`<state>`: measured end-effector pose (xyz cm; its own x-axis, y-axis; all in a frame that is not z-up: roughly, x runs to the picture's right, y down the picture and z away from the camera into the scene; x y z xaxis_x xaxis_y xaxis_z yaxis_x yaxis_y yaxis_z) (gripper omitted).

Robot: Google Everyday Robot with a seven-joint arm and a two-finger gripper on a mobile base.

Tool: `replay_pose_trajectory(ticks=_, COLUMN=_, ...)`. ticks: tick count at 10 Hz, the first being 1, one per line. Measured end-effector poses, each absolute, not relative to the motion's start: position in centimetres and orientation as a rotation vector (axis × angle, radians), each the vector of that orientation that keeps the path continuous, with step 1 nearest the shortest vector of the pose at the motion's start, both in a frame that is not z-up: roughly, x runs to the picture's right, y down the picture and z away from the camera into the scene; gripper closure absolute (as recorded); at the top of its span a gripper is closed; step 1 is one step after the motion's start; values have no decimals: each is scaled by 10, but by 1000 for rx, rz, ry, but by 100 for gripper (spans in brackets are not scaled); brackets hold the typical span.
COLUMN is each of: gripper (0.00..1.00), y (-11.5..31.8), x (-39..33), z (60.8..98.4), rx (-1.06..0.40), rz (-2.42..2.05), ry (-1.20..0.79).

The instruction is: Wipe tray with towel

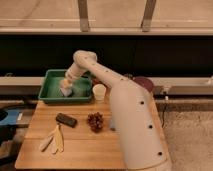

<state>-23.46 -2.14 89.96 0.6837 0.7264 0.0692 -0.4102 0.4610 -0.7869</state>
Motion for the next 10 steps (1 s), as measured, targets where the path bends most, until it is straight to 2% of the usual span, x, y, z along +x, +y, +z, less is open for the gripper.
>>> replay_pose_trajectory(ticks=4, gripper=100, y=0, x=-193, z=882, rx=-823, rz=788, ry=-381)
replay_pose_trajectory(ticks=10, gripper=100, y=-51, x=-133, z=929, rx=-707, rz=887, ry=-280)
